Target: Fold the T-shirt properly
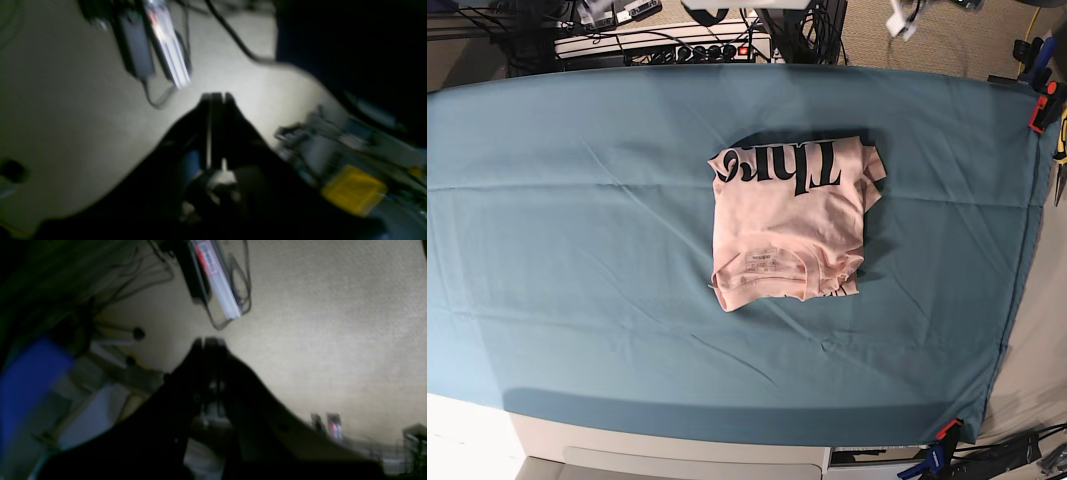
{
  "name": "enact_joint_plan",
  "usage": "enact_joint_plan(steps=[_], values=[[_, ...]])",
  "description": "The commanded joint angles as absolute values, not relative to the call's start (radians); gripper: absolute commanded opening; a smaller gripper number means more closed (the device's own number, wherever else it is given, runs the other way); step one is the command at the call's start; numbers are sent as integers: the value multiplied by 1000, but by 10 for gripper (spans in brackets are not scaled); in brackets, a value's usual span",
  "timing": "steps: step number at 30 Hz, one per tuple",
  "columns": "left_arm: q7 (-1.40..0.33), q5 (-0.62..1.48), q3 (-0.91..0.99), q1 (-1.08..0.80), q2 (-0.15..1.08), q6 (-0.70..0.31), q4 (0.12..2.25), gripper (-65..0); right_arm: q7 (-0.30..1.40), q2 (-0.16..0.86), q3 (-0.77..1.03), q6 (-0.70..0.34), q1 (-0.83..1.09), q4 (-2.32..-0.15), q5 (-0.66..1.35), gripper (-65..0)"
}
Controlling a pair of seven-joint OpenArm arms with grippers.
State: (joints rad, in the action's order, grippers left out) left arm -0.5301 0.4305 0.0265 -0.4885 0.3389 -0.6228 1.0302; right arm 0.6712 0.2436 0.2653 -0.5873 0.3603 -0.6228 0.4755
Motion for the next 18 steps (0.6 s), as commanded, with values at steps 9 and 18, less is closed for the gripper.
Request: enact_joint_plan(steps=[9,18], values=[[-303,241,-96,-239,271,-210,659,-650,255,165,104,-461,99,-315,98,-650],[-156,193,-96,-126,136,-136,397,-650,181,91,107,-279,58,-261,89,-650]])
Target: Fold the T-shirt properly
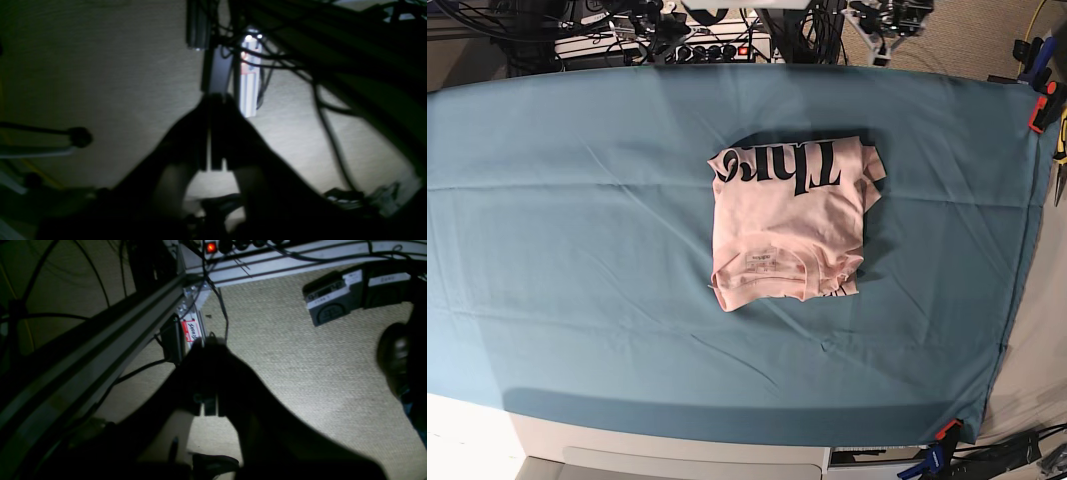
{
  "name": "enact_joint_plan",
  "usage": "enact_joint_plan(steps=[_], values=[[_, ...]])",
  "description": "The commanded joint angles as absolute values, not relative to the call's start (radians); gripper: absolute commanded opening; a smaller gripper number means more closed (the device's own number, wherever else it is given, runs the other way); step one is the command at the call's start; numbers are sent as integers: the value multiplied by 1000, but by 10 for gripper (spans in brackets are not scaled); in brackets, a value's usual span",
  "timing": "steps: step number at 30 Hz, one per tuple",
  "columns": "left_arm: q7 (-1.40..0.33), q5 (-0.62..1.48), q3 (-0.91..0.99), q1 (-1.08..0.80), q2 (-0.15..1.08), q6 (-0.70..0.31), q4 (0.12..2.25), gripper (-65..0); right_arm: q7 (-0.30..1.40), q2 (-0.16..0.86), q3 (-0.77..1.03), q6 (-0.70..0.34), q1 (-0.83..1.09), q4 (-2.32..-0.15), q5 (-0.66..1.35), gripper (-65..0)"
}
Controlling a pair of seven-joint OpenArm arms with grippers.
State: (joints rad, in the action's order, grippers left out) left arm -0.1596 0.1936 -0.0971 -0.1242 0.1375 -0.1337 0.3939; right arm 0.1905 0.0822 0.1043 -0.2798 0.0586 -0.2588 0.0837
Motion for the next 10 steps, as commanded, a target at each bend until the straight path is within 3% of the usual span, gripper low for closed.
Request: enact_joint_plan(steps=[1,10], values=[[-156,193,-96,-122,122,-121,391,-650,183,91,107,-279,58,-262,89,-650],[-157,194,-96,-113,81,-98,401,-650,185,94,107,-279,58,-262,173,-650]])
